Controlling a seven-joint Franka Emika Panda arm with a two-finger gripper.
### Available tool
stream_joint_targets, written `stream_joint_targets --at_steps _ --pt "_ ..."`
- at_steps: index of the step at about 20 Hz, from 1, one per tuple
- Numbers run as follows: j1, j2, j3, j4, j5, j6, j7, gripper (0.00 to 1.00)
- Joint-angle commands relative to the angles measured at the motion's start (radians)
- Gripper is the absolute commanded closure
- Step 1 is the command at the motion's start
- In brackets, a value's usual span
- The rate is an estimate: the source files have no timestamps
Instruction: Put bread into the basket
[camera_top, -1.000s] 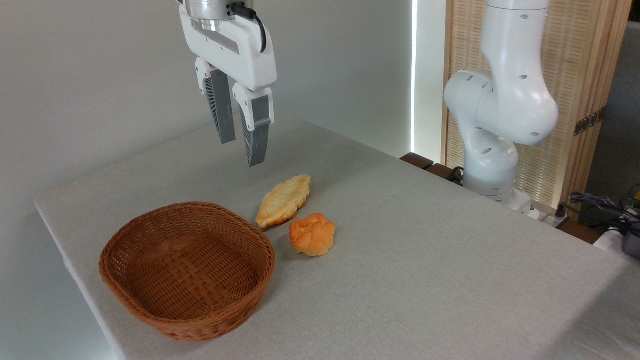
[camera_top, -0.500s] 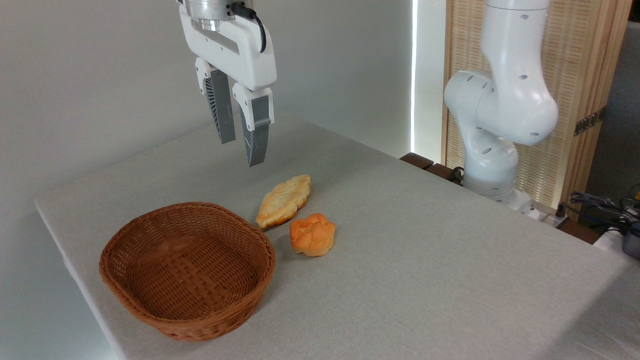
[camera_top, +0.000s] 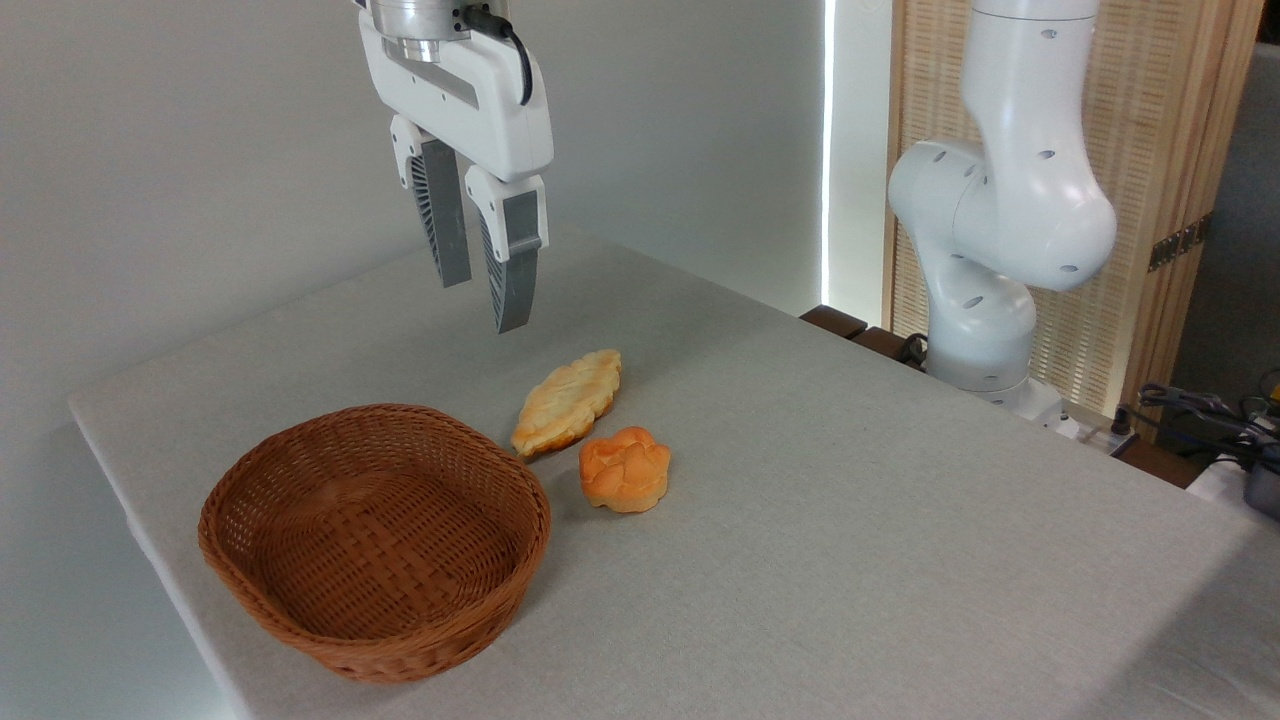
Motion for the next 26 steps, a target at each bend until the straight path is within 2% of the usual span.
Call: stream_joint_targets --at_steps 1,6,12,26 --pt "-0.002 0.008 0.004 0.018 0.0 -0.024 0.017 0.0" --pt "-0.001 0.008 0.016 0.02 0.003 -0.015 0.017 0.0" --pt "-0.001 0.002 0.067 0.029 0.001 -0.017 0.017 0.0" --pt "-0.001 0.002 0.062 0.029 0.0 -0.054 0.017 0.0"
